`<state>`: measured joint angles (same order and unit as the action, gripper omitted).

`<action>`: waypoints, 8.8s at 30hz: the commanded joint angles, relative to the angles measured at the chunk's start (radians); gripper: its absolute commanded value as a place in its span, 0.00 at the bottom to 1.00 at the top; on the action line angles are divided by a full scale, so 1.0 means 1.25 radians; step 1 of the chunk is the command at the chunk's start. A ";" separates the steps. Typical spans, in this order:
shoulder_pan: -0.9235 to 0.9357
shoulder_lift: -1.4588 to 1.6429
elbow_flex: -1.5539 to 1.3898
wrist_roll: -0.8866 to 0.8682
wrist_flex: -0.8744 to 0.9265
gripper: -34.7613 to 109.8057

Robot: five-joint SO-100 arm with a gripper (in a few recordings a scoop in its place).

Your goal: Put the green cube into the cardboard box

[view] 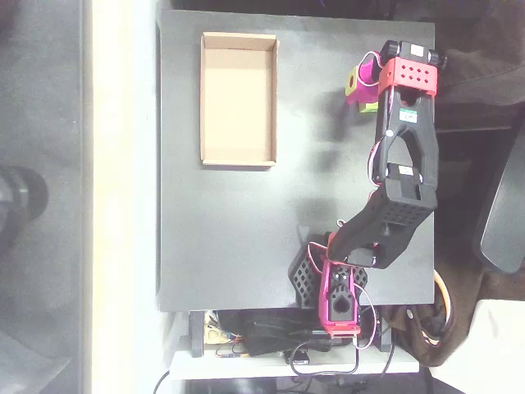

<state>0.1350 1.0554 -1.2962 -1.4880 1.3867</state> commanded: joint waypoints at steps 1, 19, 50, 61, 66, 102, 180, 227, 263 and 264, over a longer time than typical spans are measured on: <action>0.006 0.021 0.013 -0.005 0.006 0.49; 0.007 0.022 0.015 -0.005 0.005 0.35; -0.005 0.517 0.017 -0.005 0.011 0.33; -0.117 0.734 0.018 -0.005 0.002 0.33; -0.214 0.779 0.016 -0.005 0.002 0.33; -0.579 0.391 0.016 -0.005 0.000 0.33; -0.578 0.113 0.027 -0.005 -0.063 0.44; -0.175 0.996 0.013 -0.013 -0.050 0.38; -0.094 1.678 -1.109 -0.005 -0.061 0.26; -0.094 1.694 -1.138 -0.005 -0.061 0.26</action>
<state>0.0000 3.1186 -2.6415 -1.4880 1.3070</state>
